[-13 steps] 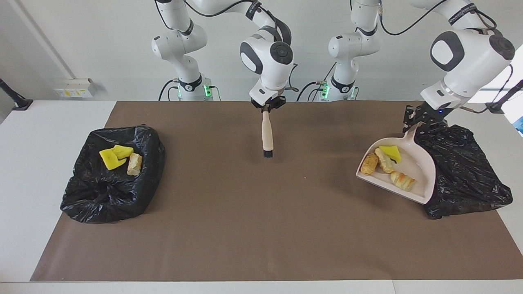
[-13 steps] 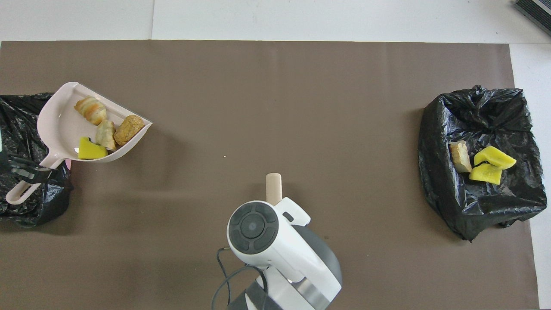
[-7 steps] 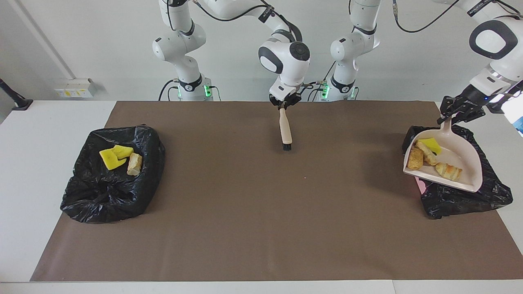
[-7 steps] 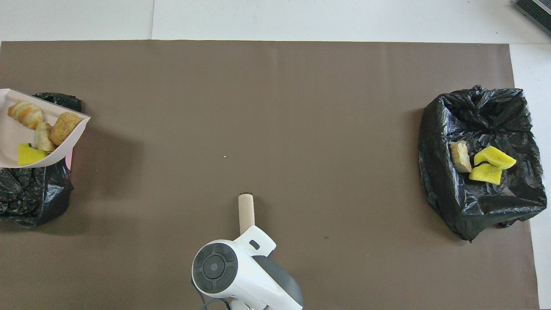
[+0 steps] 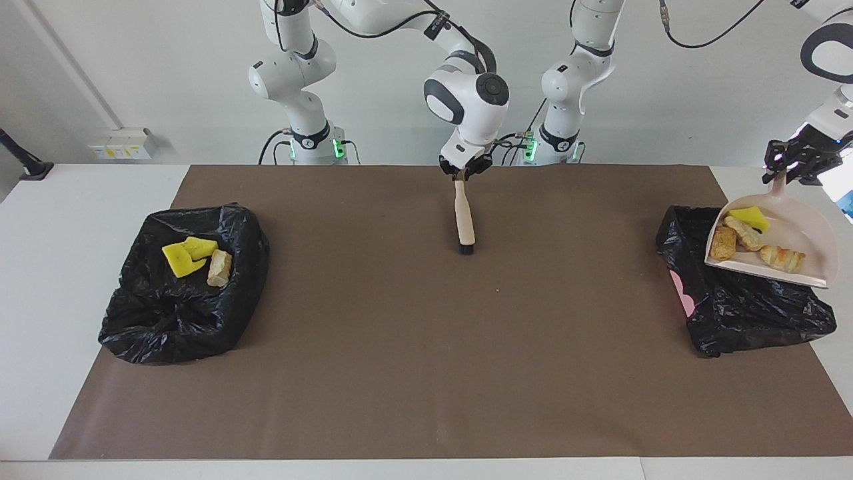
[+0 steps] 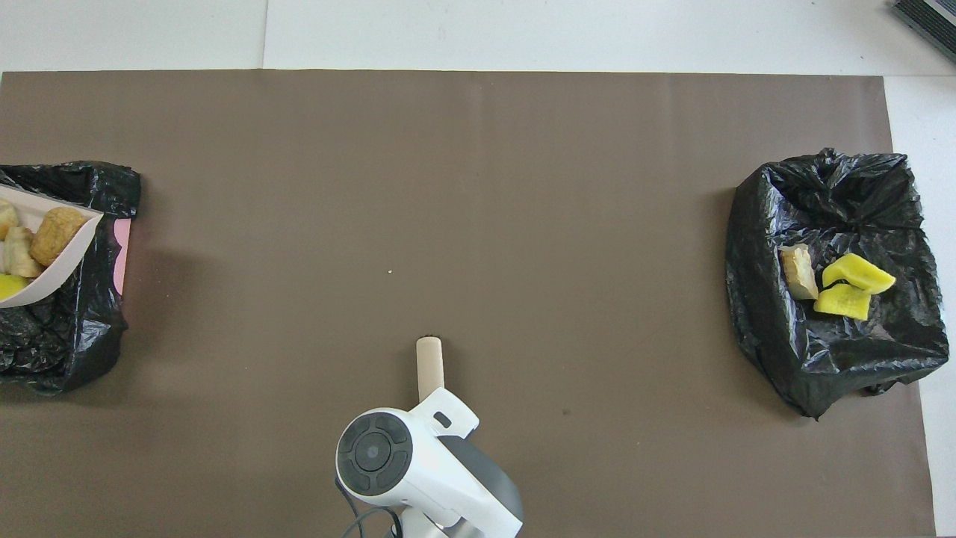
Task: Sweep and dump trash in bin
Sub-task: 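Tip the dustpan into the bag while the right gripper sets the brush down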
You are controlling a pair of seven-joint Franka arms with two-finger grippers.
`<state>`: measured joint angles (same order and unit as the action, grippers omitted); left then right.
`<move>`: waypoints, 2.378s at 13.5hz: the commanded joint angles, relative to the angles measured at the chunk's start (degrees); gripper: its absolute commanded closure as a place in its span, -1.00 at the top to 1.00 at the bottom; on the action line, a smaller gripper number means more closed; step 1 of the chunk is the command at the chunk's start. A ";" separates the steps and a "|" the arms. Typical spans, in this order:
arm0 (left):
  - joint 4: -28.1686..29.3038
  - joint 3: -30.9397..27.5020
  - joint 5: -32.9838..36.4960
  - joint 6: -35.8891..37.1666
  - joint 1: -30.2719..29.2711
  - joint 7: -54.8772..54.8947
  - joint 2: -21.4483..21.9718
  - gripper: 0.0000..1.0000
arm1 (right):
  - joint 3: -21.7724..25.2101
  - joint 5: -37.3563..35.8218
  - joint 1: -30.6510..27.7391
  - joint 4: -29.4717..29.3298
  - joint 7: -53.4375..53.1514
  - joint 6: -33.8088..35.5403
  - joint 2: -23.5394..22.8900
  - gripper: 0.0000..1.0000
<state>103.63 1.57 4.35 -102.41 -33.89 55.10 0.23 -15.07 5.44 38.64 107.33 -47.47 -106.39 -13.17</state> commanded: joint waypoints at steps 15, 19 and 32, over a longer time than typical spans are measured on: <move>-10.97 1.07 40.99 0.37 13.50 19.69 -6.90 -1.00 | 1.18 -2.62 -20.94 -11.68 30.38 17.69 10.00 1.00; -12.93 1.33 47.68 2.56 18.67 20.14 -7.26 -1.00 | 1.79 -2.72 -32.90 -14.07 37.36 18.76 12.90 1.00; -14.69 1.94 5.61 6.08 20.70 -8.37 -4.64 -1.00 | 2.59 -7.99 -52.79 -18.64 50.47 18.67 13.08 1.00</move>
<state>87.48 3.78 14.19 -97.90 -15.09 55.49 -6.07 -11.82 -1.07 -13.69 91.43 1.64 -88.55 0.22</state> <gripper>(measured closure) 0.678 0.000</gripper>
